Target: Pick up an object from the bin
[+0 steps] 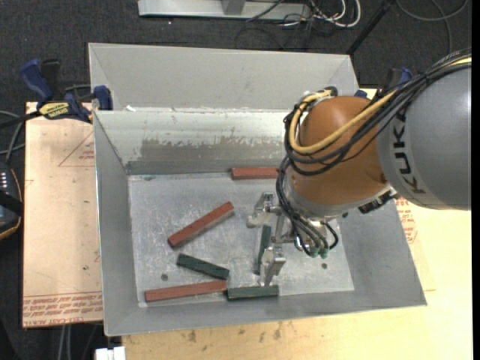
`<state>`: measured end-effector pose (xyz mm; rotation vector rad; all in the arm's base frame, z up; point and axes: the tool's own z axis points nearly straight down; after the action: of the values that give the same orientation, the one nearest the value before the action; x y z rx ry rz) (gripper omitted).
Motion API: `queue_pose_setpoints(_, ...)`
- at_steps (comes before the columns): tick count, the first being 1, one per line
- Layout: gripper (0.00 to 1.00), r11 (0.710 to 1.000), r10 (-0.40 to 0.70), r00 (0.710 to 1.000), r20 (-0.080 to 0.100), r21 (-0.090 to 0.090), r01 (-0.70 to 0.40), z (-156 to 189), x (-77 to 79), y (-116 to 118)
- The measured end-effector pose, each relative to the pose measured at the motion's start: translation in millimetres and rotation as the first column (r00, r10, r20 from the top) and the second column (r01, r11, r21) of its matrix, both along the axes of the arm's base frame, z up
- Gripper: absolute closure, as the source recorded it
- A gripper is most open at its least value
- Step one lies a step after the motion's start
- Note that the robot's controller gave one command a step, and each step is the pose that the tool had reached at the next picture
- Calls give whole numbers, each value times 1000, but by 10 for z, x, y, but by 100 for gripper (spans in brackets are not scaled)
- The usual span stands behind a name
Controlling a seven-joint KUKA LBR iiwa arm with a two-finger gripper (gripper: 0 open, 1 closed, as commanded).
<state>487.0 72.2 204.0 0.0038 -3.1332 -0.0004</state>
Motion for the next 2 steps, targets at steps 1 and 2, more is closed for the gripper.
queue_pose_setpoints(1, 0, 1000, -2, 1000, 8, 1, 2, 40, 17, -4)
queue_pose_setpoints(2, 0, 1000, -14, 1000, 14, 2, 14, -580, 56, 291)
